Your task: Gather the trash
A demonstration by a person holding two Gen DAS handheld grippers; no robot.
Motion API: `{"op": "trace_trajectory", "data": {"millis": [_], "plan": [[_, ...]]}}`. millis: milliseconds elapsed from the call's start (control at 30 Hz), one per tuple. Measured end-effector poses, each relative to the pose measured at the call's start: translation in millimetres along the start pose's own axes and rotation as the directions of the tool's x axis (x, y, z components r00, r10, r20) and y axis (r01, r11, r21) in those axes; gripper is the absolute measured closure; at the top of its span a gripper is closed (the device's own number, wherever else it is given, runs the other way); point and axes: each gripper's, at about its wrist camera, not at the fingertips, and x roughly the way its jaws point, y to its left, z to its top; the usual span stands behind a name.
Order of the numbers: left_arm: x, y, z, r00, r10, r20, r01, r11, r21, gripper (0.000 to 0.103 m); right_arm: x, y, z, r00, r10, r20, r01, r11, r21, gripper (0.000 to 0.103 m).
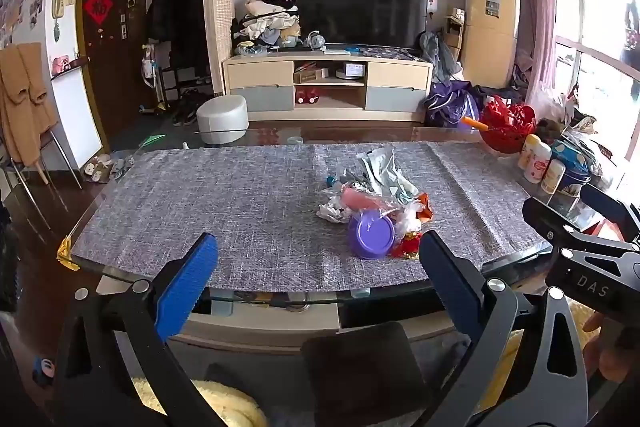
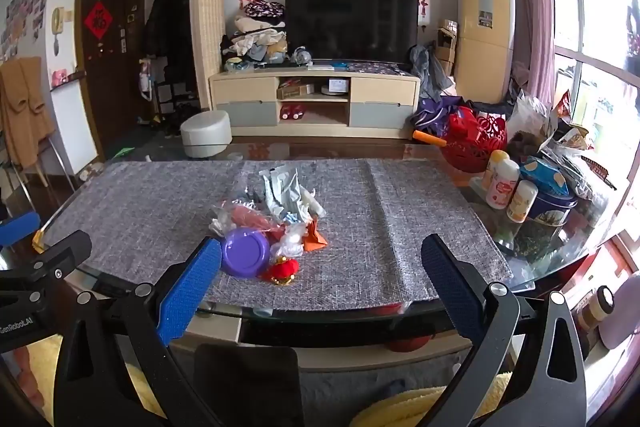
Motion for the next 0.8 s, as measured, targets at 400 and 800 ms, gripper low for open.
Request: {"op": "trace_trajectory", "data": {"millis": [400, 800], "plan": [[-5.9, 1.8, 3.3, 1.0, -0.005, 0.002, 0.005, 1.0, -0.009, 0.008, -1.1, 1.3, 0.2, 1.0, 0.001, 0.002, -0.001, 1.0, 0.001, 0.003], [-6.1, 2.6, 3.5, 1.0, -0.006, 0.003, 0.006, 1.0, -0.011, 0.008, -0.1, 5.9, -1.3, 1.0, 0.001, 0.002, -0.001, 1.0, 0.003, 0.003]]}}
